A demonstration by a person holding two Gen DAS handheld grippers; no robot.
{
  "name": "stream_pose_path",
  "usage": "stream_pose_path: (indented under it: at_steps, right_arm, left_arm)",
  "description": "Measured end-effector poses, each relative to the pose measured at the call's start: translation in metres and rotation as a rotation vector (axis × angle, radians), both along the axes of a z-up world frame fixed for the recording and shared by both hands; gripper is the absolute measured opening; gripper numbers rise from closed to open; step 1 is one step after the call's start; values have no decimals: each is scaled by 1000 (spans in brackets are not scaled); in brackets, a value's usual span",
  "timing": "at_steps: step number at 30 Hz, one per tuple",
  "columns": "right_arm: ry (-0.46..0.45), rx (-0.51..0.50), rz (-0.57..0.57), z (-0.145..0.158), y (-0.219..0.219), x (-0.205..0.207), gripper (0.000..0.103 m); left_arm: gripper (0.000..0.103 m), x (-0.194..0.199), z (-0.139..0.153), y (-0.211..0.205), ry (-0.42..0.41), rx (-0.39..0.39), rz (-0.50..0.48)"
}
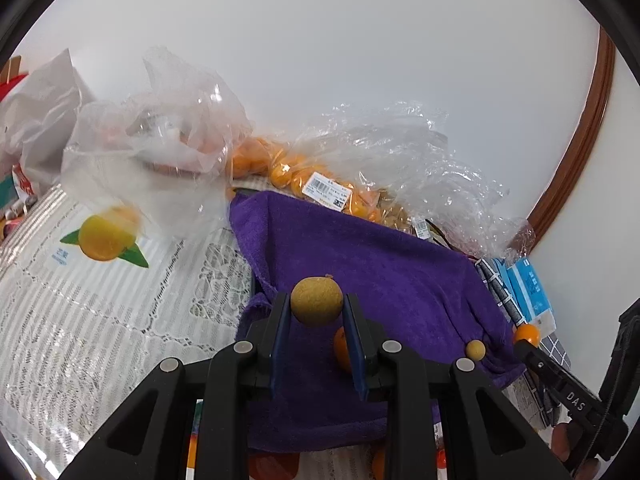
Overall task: Organize fruits
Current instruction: 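Carry the yellow-green fruit with the left tool while the right tool carries the orange over the towel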
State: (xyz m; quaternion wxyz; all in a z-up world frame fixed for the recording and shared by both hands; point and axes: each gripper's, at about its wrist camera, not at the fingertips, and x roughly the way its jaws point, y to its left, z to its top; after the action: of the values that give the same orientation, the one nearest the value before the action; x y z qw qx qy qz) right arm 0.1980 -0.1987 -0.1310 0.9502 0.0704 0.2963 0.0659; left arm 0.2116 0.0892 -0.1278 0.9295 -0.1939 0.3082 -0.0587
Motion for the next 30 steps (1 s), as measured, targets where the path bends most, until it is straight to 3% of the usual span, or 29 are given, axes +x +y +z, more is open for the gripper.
stream_pose_path:
  at_steps: [11, 26, 30]
  right_arm:
    - [72, -26, -3, -17, 11, 10, 35]
    - [50, -50, -19, -19, 18, 8, 36]
    - [48, -46, -8, -17, 19, 7, 45]
  left_arm:
    - [25, 1, -5, -18, 38, 39, -34]
    - [25, 5, -11, -30, 63, 86, -52]
    - [25, 7, -12, -30, 68, 83, -58]
